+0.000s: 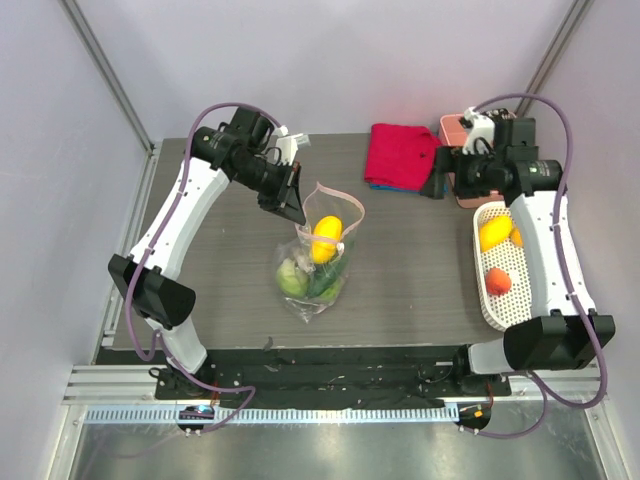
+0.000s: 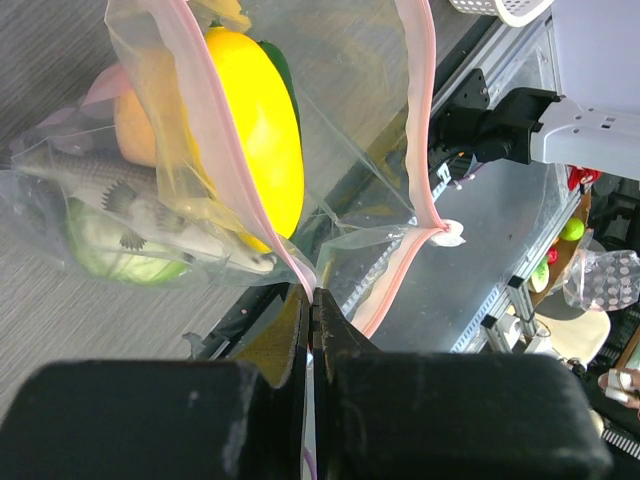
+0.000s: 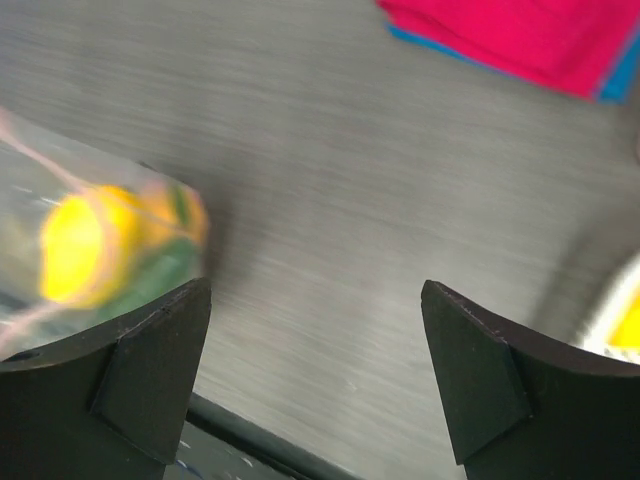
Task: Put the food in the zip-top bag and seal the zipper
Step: Pick up the fake fruit from the bin.
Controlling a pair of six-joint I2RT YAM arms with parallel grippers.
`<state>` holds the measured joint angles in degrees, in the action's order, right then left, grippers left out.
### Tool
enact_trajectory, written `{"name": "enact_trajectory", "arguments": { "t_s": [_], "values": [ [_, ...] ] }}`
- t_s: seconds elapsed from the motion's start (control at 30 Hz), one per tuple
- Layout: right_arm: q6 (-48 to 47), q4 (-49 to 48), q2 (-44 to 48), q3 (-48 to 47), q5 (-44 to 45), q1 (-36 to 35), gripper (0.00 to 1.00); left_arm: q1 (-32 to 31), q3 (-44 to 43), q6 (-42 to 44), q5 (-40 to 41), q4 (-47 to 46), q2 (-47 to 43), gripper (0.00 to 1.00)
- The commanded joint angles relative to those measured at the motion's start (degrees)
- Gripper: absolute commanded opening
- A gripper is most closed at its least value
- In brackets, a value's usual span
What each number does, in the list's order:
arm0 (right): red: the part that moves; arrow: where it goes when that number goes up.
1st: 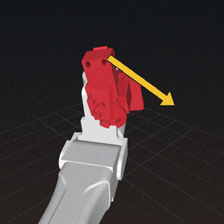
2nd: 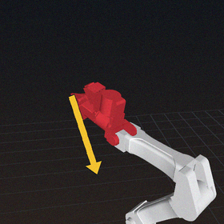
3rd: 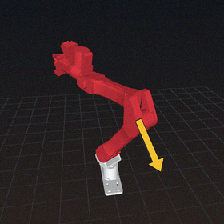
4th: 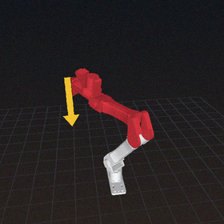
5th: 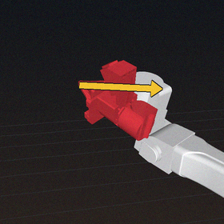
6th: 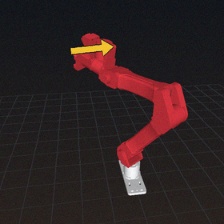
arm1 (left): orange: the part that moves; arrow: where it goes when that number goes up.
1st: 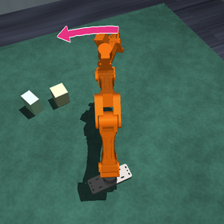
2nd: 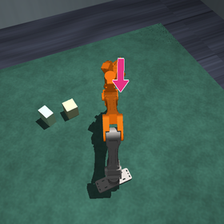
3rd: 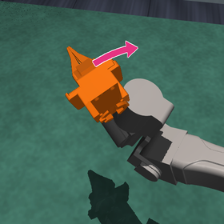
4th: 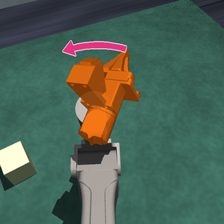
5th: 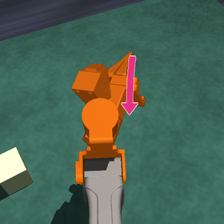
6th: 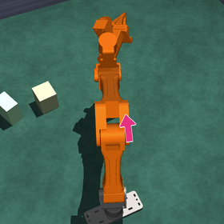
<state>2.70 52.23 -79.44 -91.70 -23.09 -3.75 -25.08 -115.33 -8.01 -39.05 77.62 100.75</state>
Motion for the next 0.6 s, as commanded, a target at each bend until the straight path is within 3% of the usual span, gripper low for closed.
{"name": "enact_trajectory", "arguments": {
  "t_s": [0.0,0.3,0.57],
  "values": [
    [-17.71,12.98,-0.36,2.75,0.32,11.99,0.91,0.38,-1.92,0.98,-1.56,2.80,-2.84,0.00],
    [-38.01,19.05,-7.57,8.73,3.66,34.40,0.90,0.38,-2.18,1.07,-2.09,3.06,-2.40,0.00],
    [-40.06,16.77,-10.39,16.01,8.15,38.64,0.84,0.38,-2.27,0.89,-2.44,3.23,-2.14,0.00]
  ]
}}
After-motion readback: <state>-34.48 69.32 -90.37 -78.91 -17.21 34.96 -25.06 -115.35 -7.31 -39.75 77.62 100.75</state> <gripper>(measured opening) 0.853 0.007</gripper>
